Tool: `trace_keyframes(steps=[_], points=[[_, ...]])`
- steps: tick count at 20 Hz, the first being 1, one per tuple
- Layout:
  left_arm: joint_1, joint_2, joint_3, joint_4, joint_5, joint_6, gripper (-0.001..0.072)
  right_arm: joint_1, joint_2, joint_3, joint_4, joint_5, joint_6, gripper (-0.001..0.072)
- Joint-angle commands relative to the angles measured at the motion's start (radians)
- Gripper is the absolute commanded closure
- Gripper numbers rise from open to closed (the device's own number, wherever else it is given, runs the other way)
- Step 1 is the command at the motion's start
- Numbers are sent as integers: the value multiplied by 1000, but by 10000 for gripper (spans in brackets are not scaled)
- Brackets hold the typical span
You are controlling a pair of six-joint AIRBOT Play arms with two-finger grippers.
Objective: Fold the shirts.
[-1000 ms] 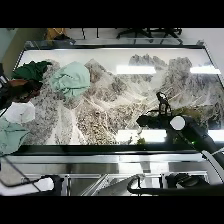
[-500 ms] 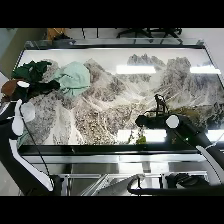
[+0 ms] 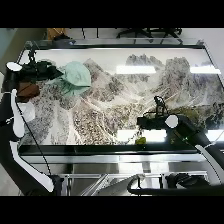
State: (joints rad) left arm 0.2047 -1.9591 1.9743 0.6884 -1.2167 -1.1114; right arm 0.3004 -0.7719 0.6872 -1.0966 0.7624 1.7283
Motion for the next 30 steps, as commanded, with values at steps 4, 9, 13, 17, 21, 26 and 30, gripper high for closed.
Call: trace_keyframes(steps=[4, 9, 13, 17, 21, 26, 30], points=[[-188, 332, -285, -142, -263, -17, 696, -94, 0, 106, -2, 206, -84, 631], [-496, 546, -679, -139, -134, -36, 696, -190, 11, 150, 0, 303, -150, 628], [-724, 581, -867, -140, 42, -51, 693, -191, 11, 150, 0, 349, -166, 579], [-743, 588, -883, -140, 58, -61, 628, -191, 11, 150, 0, 349, -167, 453], [-542, 650, -885, -128, -24, -65, 0, -191, 11, 150, 0, 349, -174, 228], [-201, 715, -953, 78, -58, -77, 0, -182, -26, 148, 81, 348, -236, 210], [-19, 685, -1127, 103, -18, -45, 0, -75, -100, 121, 138, 301, -286, 210]])
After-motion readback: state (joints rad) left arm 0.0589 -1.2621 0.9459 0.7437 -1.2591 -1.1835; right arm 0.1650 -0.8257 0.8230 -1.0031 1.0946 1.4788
